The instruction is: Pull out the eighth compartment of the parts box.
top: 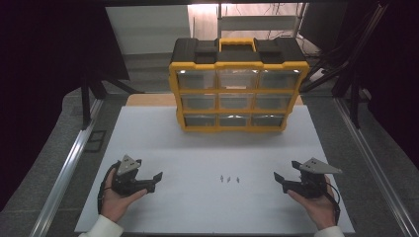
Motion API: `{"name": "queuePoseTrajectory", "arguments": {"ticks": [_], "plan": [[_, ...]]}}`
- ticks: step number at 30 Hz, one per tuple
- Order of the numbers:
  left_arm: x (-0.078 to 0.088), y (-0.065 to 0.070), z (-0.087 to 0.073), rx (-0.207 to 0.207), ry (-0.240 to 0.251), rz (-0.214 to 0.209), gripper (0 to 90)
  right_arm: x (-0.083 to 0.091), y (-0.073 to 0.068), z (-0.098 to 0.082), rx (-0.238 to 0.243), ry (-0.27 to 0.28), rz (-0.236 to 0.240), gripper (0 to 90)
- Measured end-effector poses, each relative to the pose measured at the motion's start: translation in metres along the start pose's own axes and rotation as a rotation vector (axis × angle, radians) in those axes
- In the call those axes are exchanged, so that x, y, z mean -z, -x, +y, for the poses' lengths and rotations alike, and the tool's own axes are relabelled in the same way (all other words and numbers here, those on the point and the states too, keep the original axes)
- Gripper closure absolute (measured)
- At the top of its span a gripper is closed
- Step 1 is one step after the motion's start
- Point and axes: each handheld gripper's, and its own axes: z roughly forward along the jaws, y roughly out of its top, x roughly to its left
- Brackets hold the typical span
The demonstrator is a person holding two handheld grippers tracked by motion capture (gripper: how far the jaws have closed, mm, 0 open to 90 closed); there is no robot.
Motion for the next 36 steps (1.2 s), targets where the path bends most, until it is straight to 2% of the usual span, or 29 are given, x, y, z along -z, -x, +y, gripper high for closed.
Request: {"name": "queuePoseTrajectory", "arguments": {"ticks": [9, 21, 36], "plan": [[0.001, 0.0, -0.001, -0.004, -0.003, -0.003, 11.1, -0.004, -0.006, 0.004, -0.022, 0.005, -0.008, 20.7], [0.001, 0.003, 0.0, -0.013, -0.004, -0.007, 11.2, -0.01, -0.021, 0.01, 0.003, 0.019, 0.019, 21.4], [0.0, 0.002, 0.0, -0.022, -0.007, -0.01, 11.2, -0.021, -0.036, 0.012, 0.011, 0.015, 0.003, 21.8]]}}
